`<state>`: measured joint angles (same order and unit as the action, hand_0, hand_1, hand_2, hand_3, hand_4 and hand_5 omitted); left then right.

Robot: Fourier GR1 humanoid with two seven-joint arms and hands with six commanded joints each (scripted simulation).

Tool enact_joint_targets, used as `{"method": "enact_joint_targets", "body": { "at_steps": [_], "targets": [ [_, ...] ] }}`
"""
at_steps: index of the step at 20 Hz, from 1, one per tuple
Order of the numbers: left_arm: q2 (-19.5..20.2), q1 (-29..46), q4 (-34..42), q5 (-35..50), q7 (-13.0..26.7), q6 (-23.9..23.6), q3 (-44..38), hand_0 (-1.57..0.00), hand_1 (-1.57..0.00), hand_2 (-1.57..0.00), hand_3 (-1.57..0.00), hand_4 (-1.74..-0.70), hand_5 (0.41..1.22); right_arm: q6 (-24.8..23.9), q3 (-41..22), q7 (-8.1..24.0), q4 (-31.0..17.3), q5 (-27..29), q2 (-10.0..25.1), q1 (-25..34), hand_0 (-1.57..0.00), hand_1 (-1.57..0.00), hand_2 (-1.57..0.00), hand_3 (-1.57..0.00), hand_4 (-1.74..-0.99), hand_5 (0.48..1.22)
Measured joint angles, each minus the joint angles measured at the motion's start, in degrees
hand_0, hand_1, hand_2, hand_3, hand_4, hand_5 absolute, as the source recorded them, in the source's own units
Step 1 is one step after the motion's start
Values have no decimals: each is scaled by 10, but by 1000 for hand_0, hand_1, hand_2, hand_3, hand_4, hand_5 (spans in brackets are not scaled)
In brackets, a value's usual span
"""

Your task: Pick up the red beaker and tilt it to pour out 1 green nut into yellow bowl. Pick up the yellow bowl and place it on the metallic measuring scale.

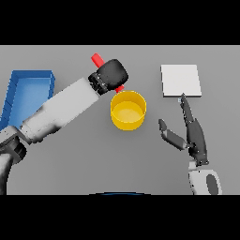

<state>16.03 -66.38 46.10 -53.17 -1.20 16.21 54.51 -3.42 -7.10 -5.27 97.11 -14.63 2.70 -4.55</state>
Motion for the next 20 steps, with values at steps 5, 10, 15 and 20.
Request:
{"method": "enact_joint_targets", "body": {
  "at_steps": [5, 10, 15, 20],
  "targets": [
    [-6, -34, -20, -45, -11, 7, 71, -1571, -1571, -1571, -1571, -1735, 1220, -3, 4, -5, 7, 1, 3, -8, 1, 1, 1, 1, -1180, 630],
    [-28, -72, -50, -97, -28, -18, 144, -1571, -1571, -1571, -1571, -1735, 1221, -5, 6, 2, 7, 5, -2, -7, 1, 1, 1, 1, -1165, 626],
    [-42, -100, -69, -125, -39, -23, 197, -1571, -1571, -1571, -1571, -1730, 1221, -9, -1, -7, 6, -13, 4, -10, 1, 1, 1, 1, -1161, 634],
    [-57, -127, -79, -141, -46, -24, 236, -1571, -1571, -1571, -1571, -1720, 1221, -14, 1, -2, 5, -11, -1, -4, 1, 1, 1, 1, -1154, 635]
  ]
}}
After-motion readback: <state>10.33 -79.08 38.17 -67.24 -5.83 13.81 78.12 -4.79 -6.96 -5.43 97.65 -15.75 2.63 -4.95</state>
